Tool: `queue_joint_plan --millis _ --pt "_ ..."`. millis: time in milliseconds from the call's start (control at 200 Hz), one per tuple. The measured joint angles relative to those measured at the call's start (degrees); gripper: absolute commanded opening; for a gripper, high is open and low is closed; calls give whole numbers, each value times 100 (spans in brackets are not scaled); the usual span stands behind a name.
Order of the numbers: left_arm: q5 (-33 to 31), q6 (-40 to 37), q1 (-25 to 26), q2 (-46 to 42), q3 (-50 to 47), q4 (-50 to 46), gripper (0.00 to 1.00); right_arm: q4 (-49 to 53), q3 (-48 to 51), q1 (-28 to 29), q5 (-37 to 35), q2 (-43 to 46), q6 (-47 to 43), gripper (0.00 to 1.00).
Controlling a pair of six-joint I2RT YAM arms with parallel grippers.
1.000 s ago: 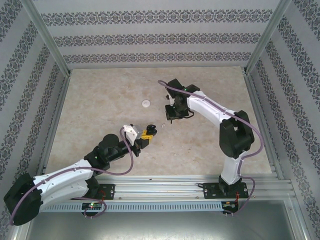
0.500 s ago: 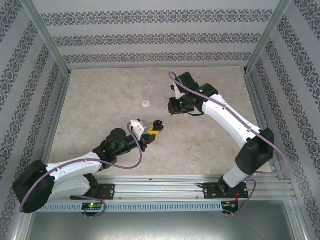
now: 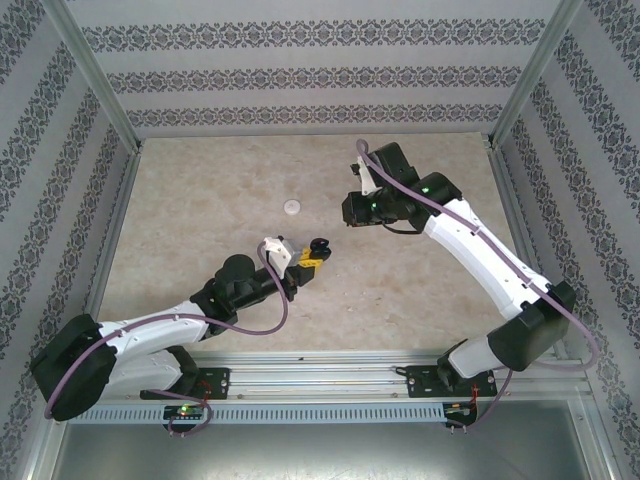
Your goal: Insert wireless bluetooth earbuds into charging case
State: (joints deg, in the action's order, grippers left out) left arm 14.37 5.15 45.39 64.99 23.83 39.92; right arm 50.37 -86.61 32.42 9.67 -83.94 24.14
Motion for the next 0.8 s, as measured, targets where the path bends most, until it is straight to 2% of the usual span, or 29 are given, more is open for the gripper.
queue_joint_plan --millis 220,475,799 --pt "-7 -42 0 -37 9 2 0 -17 -44 87 144 129 66 15" --pt "-173 -179 0 -175 9 4 0 -291 -7 437 223 490 299 15" --pt "-511 -372 0 -168 9 415 0 -745 542 828 149 944 619 14"
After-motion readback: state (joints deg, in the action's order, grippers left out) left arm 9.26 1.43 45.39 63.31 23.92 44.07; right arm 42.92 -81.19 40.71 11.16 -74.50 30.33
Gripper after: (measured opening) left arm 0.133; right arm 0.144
